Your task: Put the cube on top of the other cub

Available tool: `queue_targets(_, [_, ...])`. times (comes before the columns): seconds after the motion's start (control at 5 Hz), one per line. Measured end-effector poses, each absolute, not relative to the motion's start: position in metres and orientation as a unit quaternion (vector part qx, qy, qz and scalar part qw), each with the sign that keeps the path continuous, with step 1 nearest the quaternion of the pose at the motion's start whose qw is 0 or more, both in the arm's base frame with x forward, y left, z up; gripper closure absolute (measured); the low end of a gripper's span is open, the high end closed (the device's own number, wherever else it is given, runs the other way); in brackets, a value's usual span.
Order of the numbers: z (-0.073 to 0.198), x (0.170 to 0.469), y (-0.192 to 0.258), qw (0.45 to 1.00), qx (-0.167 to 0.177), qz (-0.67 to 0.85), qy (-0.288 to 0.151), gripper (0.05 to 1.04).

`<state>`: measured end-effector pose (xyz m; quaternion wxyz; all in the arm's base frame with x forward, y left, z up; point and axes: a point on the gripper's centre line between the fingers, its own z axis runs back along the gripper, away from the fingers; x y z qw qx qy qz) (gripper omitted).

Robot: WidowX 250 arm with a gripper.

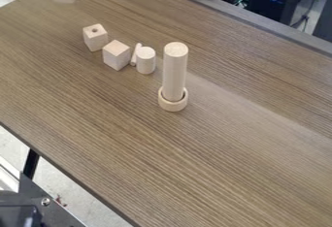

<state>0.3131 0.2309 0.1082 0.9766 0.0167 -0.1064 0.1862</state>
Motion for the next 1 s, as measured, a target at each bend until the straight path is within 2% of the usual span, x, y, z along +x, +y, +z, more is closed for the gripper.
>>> queue_targets(0.2, [0.102, 0.321, 0.228, 0.980, 0.011, 0.172, -0.100, 0.477])
queue_targets(0.4, [0.095, 0.321, 0.221, 0.990, 0.021, 0.105, -0.088, 0.477])
queue_targets(0.6, [0.074, 0.315, 0.209, 0.994, 0.025, 0.077, -0.072, 0.477])
queue_targets(1.0, [0.058, 0.313, 0.194, 0.995, 0.039, 0.052, -0.070, 0.477])
